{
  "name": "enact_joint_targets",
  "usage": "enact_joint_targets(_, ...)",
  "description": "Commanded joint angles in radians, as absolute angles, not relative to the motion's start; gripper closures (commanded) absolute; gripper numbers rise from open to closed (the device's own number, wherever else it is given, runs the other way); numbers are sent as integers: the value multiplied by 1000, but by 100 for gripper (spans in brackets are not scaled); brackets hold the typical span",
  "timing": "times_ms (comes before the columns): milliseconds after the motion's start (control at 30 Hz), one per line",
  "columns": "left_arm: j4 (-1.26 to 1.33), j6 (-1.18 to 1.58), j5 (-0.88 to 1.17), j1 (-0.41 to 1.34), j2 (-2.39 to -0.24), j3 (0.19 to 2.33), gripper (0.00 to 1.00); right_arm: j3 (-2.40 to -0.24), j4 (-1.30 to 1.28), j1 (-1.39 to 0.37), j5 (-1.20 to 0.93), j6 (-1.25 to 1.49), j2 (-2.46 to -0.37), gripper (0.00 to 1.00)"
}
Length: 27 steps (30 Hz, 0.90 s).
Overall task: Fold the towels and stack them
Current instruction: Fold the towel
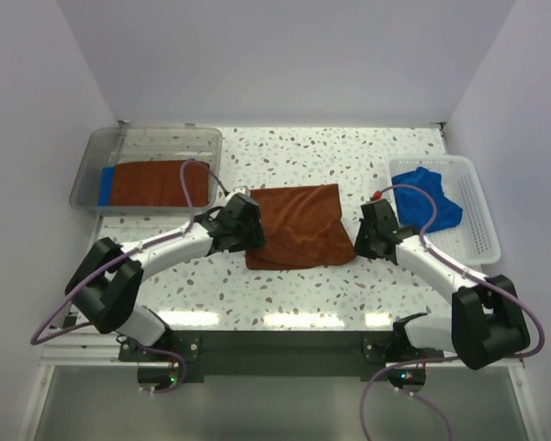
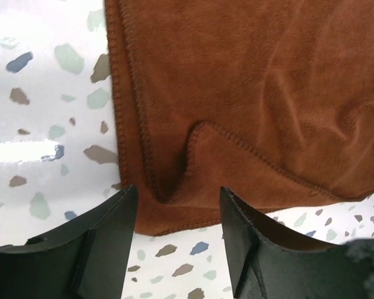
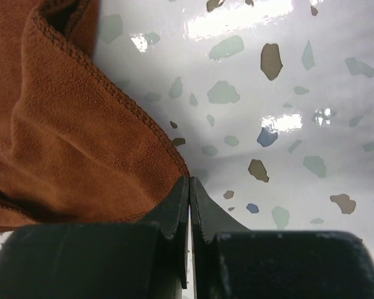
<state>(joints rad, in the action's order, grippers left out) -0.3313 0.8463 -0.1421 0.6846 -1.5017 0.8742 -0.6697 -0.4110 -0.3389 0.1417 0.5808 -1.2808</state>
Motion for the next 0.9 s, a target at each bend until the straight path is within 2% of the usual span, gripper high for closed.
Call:
enact_joint_targets(0, -319, 859, -173, 704, -1558, 974, 41, -641, -417, -337, 101, 543, -1256, 100)
enact_joint_targets(300, -420, 721, -193, 730, -1750, 1138, 49, -629, -376, -337, 54, 503, -1267, 100)
enact_joint_targets(567, -462, 678, -213, 738, -1807, 1180, 55, -617, -362, -337, 45, 494, -1258, 100)
enact_joint_targets(700, -462, 657, -201, 750, -1809, 1181, 71, -614, -360, -339, 44, 497, -1258, 100)
enact_joint_targets(867, -463, 627, -204, 772, -1793, 1181, 84, -617, -368, -339, 52, 497, -1252, 100)
